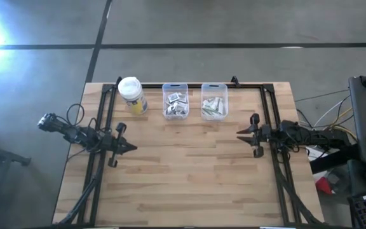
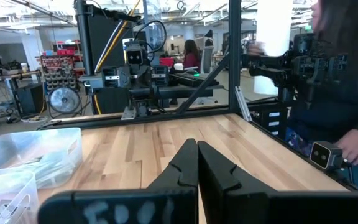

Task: Pick & Place First Aid Supplies
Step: Return to Home Position

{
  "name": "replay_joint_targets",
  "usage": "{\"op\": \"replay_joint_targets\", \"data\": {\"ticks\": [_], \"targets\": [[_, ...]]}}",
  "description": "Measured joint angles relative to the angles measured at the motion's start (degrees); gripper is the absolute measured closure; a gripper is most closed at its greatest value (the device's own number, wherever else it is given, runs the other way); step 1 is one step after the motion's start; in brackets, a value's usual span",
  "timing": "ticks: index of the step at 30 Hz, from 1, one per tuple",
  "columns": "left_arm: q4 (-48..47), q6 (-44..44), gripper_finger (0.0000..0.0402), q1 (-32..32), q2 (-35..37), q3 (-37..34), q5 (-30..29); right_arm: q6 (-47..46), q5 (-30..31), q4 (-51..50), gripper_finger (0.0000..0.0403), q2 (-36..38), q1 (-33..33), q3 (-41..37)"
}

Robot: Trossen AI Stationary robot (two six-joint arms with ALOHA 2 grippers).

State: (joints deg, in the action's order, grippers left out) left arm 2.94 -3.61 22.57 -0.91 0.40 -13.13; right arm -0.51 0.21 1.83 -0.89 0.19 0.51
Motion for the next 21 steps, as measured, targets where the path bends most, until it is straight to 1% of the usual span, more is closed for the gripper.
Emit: {"op": "replay_joint_targets", "data": {"ticks": [4, 15, 21], "targets": [[0.0, 0.0, 0.0401, 0.0, 0.0, 0.0, 0.0, 0.8, 0.0, 0.0, 0.0315, 0.0, 0.0, 0.0], [0.0, 0.0, 0.0401, 0.0, 0.0, 0.0, 0.0, 0.9, 0.0, 0.0, 0.0335, 0.0, 0.0, 0.0], [0.0, 0.0, 0.0401, 0.0, 0.0, 0.0, 0.0, 0.9, 0.0, 0.0, 0.0336, 0.0, 0.0, 0.0]]}}
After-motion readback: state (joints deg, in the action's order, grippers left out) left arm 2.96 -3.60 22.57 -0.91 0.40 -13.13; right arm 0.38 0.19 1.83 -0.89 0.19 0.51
